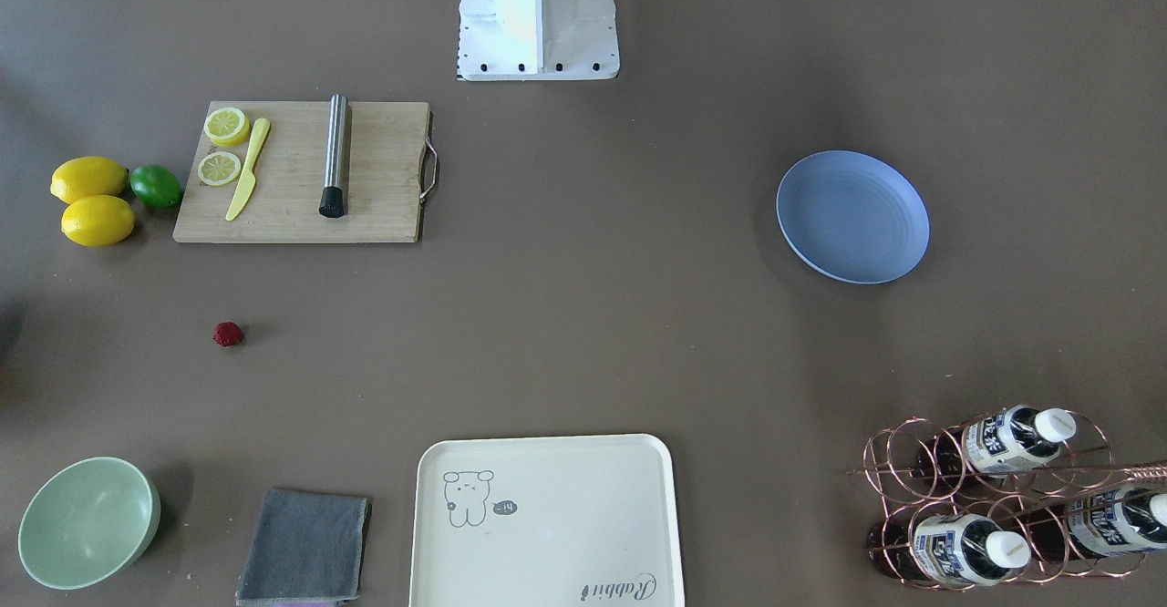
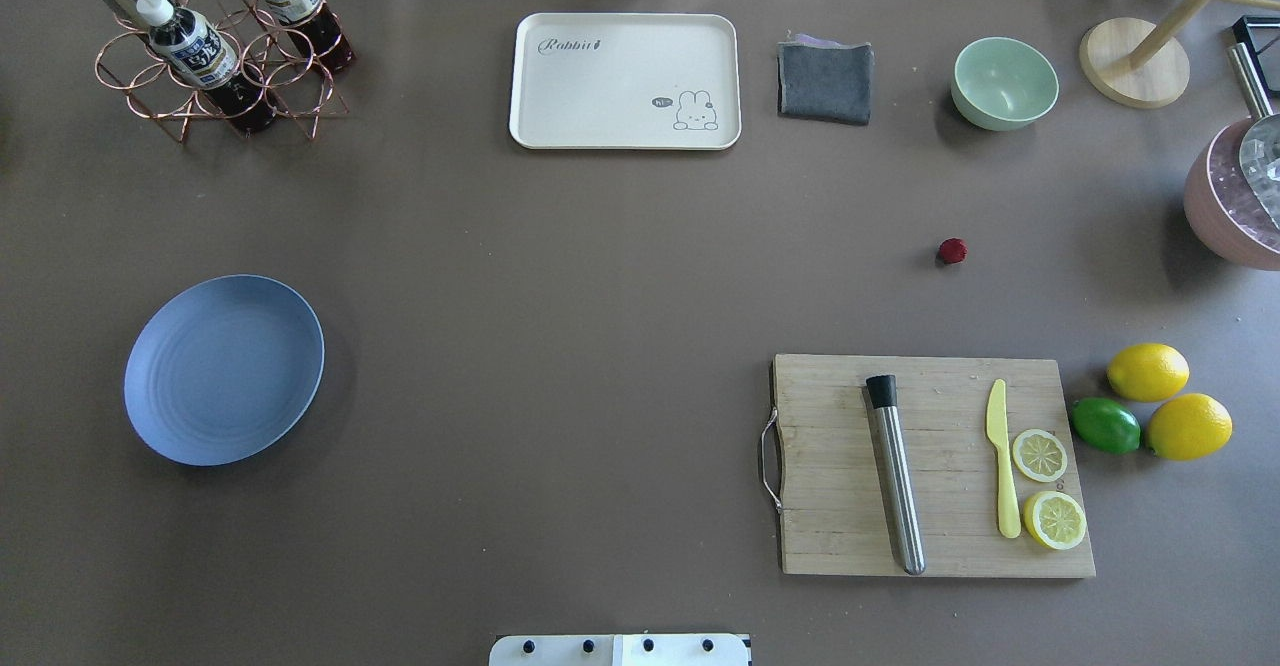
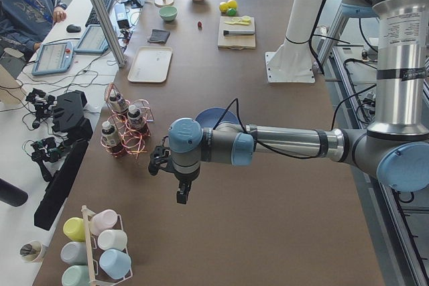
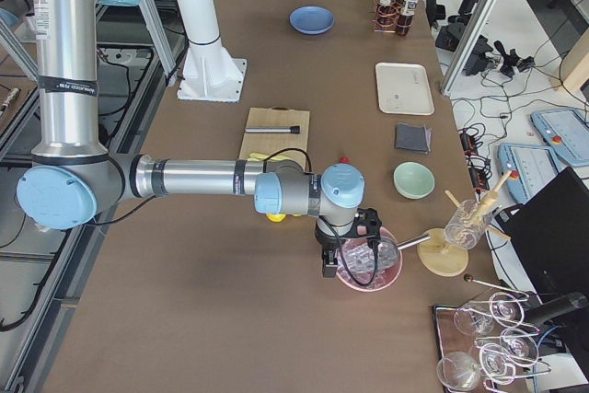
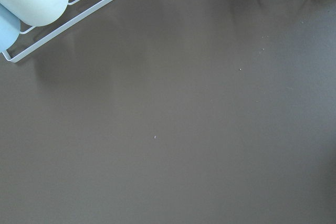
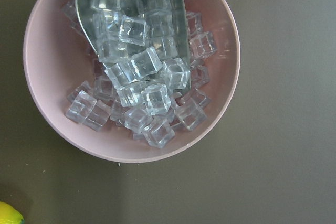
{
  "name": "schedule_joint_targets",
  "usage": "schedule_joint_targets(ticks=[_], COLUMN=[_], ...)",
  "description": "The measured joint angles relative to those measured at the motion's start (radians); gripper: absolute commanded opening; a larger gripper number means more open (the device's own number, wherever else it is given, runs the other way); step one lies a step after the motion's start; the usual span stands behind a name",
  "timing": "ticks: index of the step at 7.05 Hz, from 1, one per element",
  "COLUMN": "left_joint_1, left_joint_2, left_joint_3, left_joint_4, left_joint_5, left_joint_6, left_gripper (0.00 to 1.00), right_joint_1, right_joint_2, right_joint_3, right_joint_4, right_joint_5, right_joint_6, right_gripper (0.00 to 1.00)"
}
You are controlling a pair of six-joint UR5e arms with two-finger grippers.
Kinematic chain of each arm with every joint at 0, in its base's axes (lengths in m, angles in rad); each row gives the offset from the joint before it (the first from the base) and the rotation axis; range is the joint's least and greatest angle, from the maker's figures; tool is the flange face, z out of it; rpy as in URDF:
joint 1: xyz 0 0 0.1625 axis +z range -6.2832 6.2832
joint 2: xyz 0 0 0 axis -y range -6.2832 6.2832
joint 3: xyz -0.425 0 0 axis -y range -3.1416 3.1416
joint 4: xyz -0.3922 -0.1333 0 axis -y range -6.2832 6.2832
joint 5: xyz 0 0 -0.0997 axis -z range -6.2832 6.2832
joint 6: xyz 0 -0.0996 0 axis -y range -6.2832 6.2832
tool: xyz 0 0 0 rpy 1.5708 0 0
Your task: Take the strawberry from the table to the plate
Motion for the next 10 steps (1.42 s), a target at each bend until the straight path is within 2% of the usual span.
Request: schedule_joint_targets(ticks=[10], left_joint_1=[0.002], left_joint_2=[0.018], left_joint_3=[-0.036], left_joint_4=[0.0], left_joint_5=[0.001], left_joint_6=[0.0], left_gripper=[0.98], right_joint_1=[0.0], right_joint_2=[-0.001], right_joint_3=[0.001], right_joint_4=[0.0], right_joint_5=[0.001], right_joint_6=[0.0], right_gripper=[1.0])
